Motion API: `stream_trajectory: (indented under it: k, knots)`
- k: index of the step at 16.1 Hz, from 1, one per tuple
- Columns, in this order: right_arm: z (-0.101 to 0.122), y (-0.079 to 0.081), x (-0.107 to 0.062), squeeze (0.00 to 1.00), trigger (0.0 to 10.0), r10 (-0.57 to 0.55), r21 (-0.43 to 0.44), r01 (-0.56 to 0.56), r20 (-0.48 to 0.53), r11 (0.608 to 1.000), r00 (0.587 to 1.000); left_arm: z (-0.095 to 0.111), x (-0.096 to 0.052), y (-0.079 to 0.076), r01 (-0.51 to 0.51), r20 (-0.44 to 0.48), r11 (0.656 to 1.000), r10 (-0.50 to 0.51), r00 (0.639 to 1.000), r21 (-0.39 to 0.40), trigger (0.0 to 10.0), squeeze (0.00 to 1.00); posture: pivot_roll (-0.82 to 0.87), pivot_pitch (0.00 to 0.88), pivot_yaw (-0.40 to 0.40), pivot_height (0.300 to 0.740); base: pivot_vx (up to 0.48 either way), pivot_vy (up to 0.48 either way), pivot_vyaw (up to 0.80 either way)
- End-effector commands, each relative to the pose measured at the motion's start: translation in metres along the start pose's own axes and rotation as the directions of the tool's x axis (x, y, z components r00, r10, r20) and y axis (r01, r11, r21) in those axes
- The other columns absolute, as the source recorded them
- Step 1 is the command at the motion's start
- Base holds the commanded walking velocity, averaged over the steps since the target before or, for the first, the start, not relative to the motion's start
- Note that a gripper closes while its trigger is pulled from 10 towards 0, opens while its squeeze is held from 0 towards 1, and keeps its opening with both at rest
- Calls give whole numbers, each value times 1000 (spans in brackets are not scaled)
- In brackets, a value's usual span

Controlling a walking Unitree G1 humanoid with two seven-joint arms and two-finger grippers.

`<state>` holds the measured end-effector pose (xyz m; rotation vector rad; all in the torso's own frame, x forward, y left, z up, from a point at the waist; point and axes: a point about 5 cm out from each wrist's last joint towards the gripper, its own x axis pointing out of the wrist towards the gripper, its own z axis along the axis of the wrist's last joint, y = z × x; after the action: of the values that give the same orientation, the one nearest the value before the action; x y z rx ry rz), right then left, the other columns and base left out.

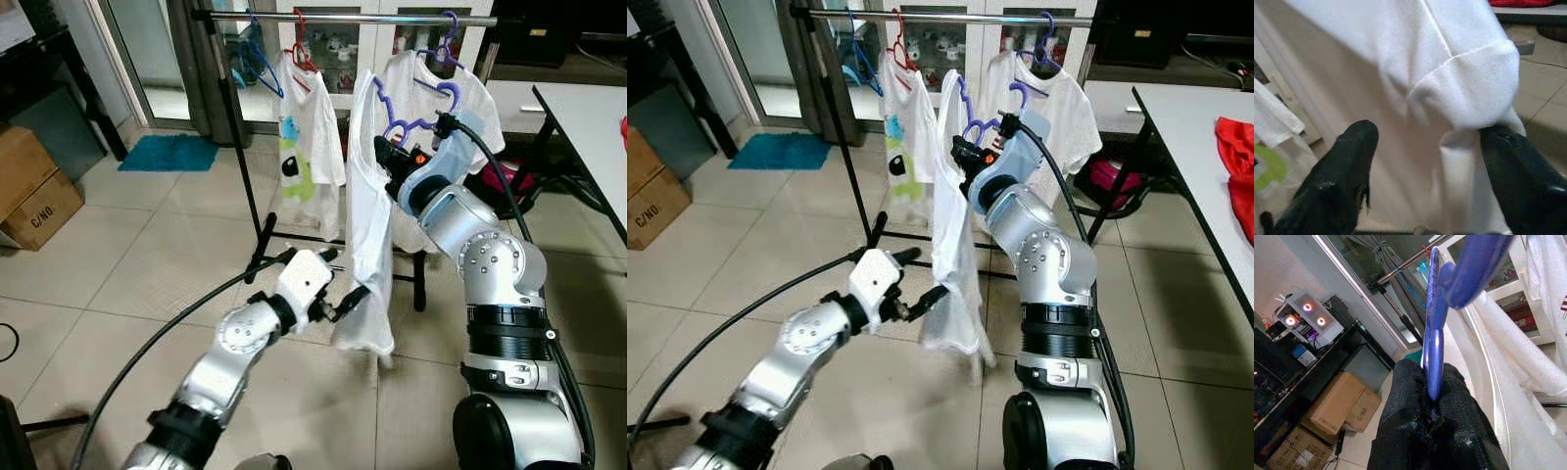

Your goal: Hang hanger

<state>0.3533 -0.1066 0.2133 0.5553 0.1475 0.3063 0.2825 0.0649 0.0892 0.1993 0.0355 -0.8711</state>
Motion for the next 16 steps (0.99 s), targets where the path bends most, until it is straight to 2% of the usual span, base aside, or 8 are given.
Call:
stream_trajectory:
  k: [1,16]
  knots:
    - [12,14,0,0,10000,64,-13,-64,36,998,997,-1,1,2,4,1,1000,-4,1000,-9,0,0,-208,0,64,740,0,0,0]
    - [18,16,0,0,10000,77,-6,-77,53,997,996,-13,7,7,28,-4,998,-28,1000,-48,0,0,-215,0,69,740,0,0,0]
